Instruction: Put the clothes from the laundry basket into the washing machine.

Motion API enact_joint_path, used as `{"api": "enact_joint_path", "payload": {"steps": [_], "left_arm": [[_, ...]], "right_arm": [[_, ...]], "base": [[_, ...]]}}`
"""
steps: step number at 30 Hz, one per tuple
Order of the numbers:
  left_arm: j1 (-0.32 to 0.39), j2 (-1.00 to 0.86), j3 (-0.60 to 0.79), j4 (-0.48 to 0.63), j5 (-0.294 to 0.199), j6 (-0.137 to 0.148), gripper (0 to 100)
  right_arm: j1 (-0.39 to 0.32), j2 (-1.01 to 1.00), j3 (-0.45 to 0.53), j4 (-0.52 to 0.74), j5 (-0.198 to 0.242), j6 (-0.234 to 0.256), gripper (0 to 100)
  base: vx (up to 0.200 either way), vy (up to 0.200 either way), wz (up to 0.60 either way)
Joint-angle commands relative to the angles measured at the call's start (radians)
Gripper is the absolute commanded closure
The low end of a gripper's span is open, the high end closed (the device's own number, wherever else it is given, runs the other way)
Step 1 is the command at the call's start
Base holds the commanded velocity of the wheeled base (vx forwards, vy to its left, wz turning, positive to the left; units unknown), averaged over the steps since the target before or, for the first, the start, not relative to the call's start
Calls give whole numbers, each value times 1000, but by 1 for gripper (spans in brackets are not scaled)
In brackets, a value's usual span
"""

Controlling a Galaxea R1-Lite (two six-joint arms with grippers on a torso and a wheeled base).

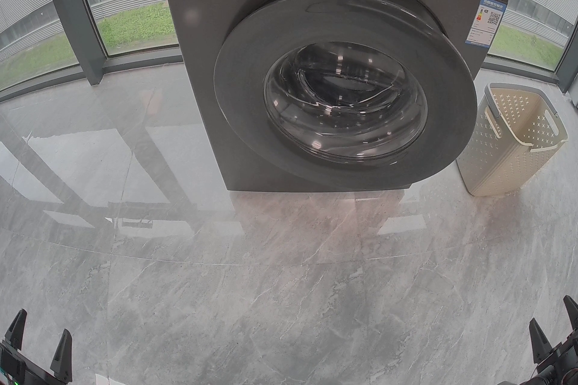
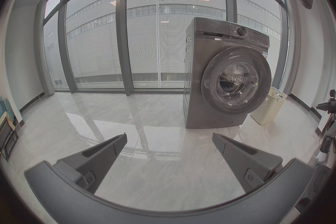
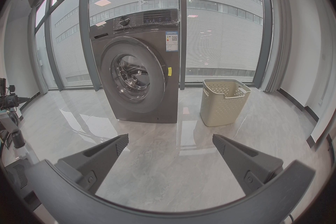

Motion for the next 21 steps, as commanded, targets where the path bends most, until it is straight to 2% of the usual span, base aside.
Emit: {"api": "enact_joint_path", "payload": {"steps": [1, 2, 8, 13, 15, 17, 19, 21], "left_arm": [[1, -3, 18, 0, -1, 0, 0], [1, -3, 18, 0, -1, 0, 0], [1, -3, 18, 0, -1, -6, 0], [1, -3, 18, 0, -2, -6, 0], [1, -3, 18, 0, -2, -11, 0], [1, -3, 18, 0, -2, -8, 0], [1, -3, 18, 0, -2, -4, 0], [1, -3, 18, 0, -4, -3, 0]], "right_arm": [[2, -16, 7, 0, 1, 1, 0], [2, -16, 7, 0, 1, 2, 0], [2, -16, 18, -34, 1, 12, 0], [0, -16, 13, -55, 1, 12, 0], [2, -16, -41, -114, 5, 19, 0], [6, -4, -127, -117, 18, 39, 0], [14, 41, -145, -84, 36, 41, 0], [34, 117, -145, -58, 74, 44, 0]], "base": [[200, 0, 0], [200, 0, 0], [0, 0, 0], [0, -200, 0], [0, -200, 0], [0, -200, 0], [0, -200, 0], [0, -100, 0]]}}
